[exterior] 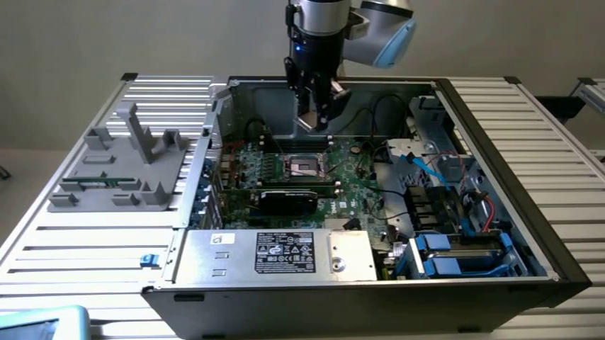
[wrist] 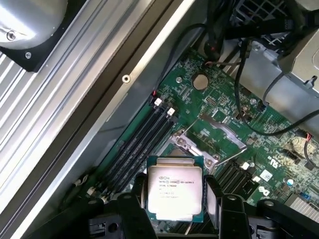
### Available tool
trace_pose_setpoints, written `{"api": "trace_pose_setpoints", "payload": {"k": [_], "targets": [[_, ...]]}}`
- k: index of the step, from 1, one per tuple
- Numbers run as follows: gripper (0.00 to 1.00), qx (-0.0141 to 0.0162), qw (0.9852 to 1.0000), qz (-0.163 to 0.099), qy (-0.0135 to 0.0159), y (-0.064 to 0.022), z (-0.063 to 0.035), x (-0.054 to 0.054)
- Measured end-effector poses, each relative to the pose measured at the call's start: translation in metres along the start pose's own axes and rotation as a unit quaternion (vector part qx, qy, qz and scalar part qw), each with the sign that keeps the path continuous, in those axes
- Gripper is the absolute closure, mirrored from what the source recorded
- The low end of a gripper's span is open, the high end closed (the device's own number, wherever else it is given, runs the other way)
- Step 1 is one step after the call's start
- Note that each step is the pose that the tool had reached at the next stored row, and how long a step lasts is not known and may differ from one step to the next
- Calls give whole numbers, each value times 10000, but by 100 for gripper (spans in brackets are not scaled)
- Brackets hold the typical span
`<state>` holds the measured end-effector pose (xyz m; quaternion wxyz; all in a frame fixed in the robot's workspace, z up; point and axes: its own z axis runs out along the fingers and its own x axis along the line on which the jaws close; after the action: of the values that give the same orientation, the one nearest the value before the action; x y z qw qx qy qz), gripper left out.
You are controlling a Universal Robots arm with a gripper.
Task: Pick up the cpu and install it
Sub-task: 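Place the cpu into insertion slot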
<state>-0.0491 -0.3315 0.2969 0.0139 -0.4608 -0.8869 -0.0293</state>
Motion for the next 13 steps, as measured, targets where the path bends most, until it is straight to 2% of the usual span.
{"api": "trace_pose_setpoints", "payload": {"k": [6,13], "targets": [[44,-24,9991,434,-18,0,16,-1],[44,-45,9960,889,-59,-2,45,-2]]}}
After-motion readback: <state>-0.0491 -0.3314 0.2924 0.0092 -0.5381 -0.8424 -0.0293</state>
